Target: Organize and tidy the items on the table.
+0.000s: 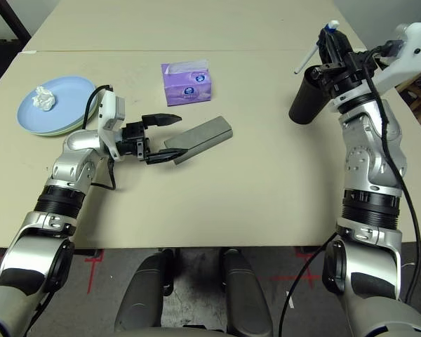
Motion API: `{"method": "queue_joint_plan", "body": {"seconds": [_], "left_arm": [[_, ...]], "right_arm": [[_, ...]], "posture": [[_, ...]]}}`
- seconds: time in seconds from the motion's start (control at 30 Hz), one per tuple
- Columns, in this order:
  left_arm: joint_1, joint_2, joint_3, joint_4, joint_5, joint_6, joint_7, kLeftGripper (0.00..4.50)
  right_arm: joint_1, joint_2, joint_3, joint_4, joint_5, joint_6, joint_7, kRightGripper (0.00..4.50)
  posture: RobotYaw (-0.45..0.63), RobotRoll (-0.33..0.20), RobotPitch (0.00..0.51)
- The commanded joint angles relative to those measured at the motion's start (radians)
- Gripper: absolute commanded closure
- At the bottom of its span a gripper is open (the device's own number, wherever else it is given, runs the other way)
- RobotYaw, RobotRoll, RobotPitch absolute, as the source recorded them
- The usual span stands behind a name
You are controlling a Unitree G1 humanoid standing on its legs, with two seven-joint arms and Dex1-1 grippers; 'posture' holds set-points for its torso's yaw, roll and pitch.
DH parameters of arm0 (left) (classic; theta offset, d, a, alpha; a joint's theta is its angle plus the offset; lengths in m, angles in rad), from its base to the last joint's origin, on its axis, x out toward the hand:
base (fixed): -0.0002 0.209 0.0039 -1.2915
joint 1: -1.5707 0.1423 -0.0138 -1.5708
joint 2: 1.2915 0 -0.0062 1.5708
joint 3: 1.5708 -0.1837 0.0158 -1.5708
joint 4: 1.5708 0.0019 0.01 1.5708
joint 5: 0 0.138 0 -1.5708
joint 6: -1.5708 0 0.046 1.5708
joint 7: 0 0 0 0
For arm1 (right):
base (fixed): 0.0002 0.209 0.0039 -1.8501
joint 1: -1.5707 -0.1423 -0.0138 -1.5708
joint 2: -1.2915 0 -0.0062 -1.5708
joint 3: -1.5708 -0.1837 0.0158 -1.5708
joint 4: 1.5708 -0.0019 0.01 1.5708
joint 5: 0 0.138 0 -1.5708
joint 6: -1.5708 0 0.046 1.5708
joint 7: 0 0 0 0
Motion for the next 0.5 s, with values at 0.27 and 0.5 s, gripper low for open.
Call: {"method": "queue_joint_plan", "body": {"seconds": [0.27, 0.5], "left_arm": [[0.014, -0.001, -0.006, -0.005, 0.006, 0.002, -0.003, 0.00], [0.011, -0.002, -0.005, 0.001, 0.007, -0.002, -0.002, 0.00]], "right_arm": [[0.031, 0.000, -0.015, -0.029, -0.040, 0.071, -0.145, 4.08], [0.056, -0.003, -0.010, -0.043, -0.021, 0.244, -0.190, 4.08]], "posture": [[0.09, 0.000, 0.211], [0.09, 0.000, 0.209]]}}
